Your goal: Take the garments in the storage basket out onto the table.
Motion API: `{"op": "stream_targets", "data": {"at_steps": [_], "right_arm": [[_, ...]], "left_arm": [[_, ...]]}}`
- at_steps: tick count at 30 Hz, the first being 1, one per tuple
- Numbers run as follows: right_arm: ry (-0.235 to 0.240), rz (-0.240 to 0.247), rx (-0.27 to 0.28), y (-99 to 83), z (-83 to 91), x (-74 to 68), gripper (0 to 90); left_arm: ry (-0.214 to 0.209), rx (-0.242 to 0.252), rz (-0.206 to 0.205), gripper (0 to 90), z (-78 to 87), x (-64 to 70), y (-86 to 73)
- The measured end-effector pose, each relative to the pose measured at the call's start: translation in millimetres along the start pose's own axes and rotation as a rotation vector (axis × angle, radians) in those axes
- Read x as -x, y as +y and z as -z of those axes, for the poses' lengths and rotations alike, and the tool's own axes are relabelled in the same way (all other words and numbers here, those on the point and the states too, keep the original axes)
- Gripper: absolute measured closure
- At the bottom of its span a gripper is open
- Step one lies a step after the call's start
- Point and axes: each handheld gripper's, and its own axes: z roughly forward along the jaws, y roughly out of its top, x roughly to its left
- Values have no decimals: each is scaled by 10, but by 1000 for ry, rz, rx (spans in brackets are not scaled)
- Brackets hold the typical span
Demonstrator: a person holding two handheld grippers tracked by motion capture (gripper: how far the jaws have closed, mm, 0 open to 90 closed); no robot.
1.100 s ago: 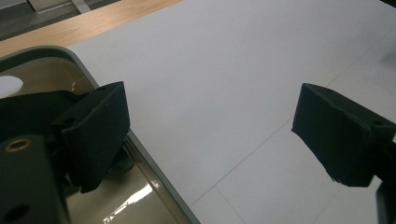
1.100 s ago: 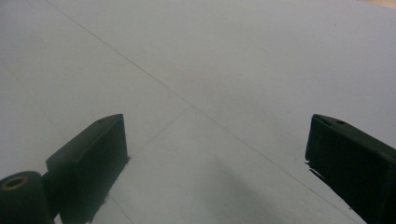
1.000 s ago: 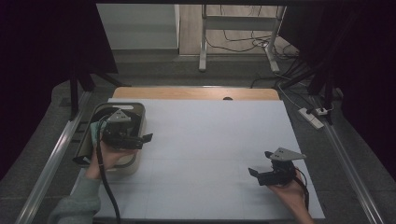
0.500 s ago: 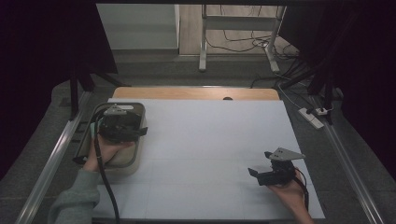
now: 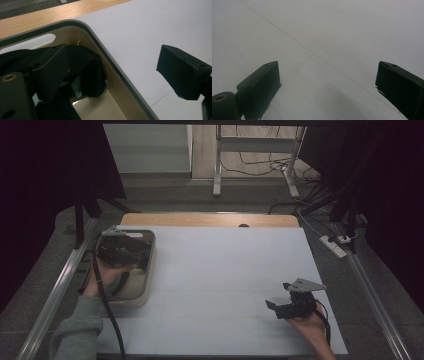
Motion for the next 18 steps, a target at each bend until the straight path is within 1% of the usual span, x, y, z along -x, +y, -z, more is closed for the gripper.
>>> {"op": "stream_targets", "data": {"at_steps": [3, 4, 6, 9, 11, 15, 18], "right_arm": [[6, 1, 1, 1, 12, -5, 54], [5, 2, 2, 0, 13, -8, 54], [3, 7, -2, -1, 11, -10, 54], [9, 4, -5, -6, 1, -3, 54], [9, 3, -6, -6, -1, -3, 54], [8, 5, -8, -6, -4, -10, 54], [9, 5, -10, -8, -6, -11, 54]], "left_arm": [[28, -4, 2, 114, 49, -67, -6], [35, 1, 13, 114, 70, -102, -4], [36, 11, 38, 115, 104, -179, 0], [53, 0, 57, 114, 114, -280, 17], [52, -7, 66, 114, 103, -324, 28], [81, -21, 69, 110, 94, -385, 50], [91, -26, 70, 108, 112, -422, 74]]}}
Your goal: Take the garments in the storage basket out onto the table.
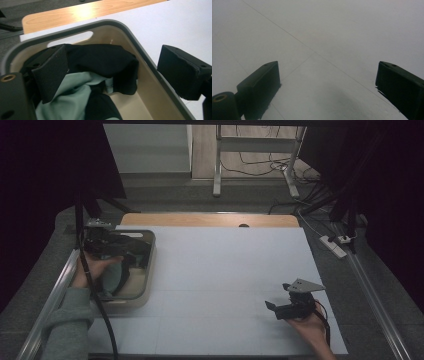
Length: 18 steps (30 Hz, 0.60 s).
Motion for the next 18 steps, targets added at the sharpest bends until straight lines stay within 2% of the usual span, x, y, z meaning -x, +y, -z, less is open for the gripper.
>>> {"op": "stream_targets", "data": {"at_steps": [4, 7, 15, 18], "right_arm": [[-2, 0, -3, -2, -6, -1, 54], [-1, -2, -2, -2, -5, -1, 54], [4, -1, -8, -6, -15, -11, 54], [3, -3, -6, -5, -18, -15, 54]], "left_arm": [[18, -10, 7, 108, 20, -63, 24], [5, -18, 16, 104, 11, -103, 9], [57, -59, 37, 98, 12, -205, -71], [72, -90, 27, 91, -11, -205, -89]]}}
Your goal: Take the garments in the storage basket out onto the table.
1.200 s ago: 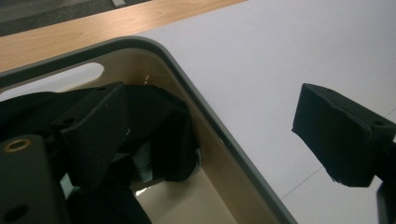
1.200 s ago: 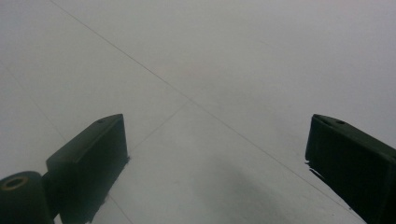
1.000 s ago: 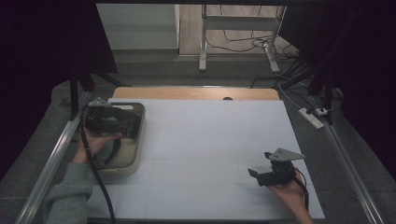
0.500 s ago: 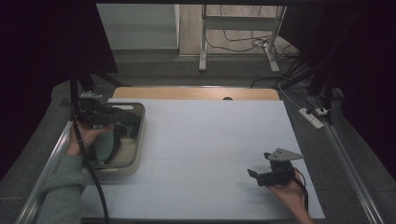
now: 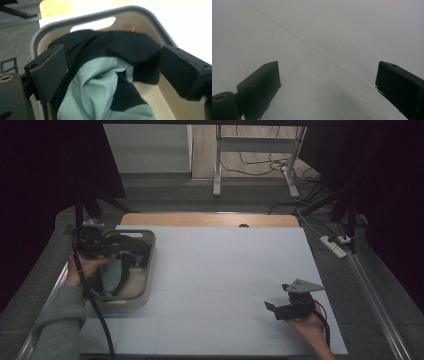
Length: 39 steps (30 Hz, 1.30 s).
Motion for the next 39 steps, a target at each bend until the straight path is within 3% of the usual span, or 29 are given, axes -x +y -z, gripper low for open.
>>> {"op": "stream_targets", "data": {"at_steps": [2, 8, 17, 26, 30, 39], "right_arm": [[0, 0, -2, -1, -2, 1, 54], [4, 0, -2, -1, 1, 2, 54], [11, -3, -9, -3, -11, -2, 54], [16, -2, -12, -6, -23, -10, 54], [22, 0, -16, -7, -32, -14, 54], [27, 0, -22, -9, -38, -15, 54]], "left_arm": [[18, -14, -10, 89, -13, 0, -13], [13, -37, 9, 87, -58, -47, -57], [24, -111, -8, 63, -185, -45, -83], [-16, -172, 0, 60, -273, -64, -158], [-16, -200, -5, 56, -315, -57, -173], [27, -260, -35, 62, -393, 0, -160]]}}
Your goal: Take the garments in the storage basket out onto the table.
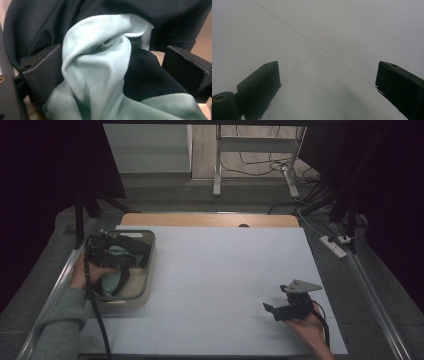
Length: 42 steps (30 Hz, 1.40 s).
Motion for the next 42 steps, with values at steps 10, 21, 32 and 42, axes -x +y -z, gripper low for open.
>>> {"op": "stream_targets", "data": {"at_steps": [10, 21, 32, 42], "right_arm": [[-4, 2, -3, 2, 5, -7, 54], [-16, 0, -1, 2, 11, -5, 54], [-13, -5, -5, 1, 15, 3, 54], [-10, -11, 0, -3, 15, 9, 55]], "left_arm": [[1, -52, -12, 157, -74, 32, -1], [-4, -73, -18, 589, -68, -16, -42], [13, -13, -50, 700, 55, 50, -66], [10, 71, -47, 719, 242, 123, -90]]}}
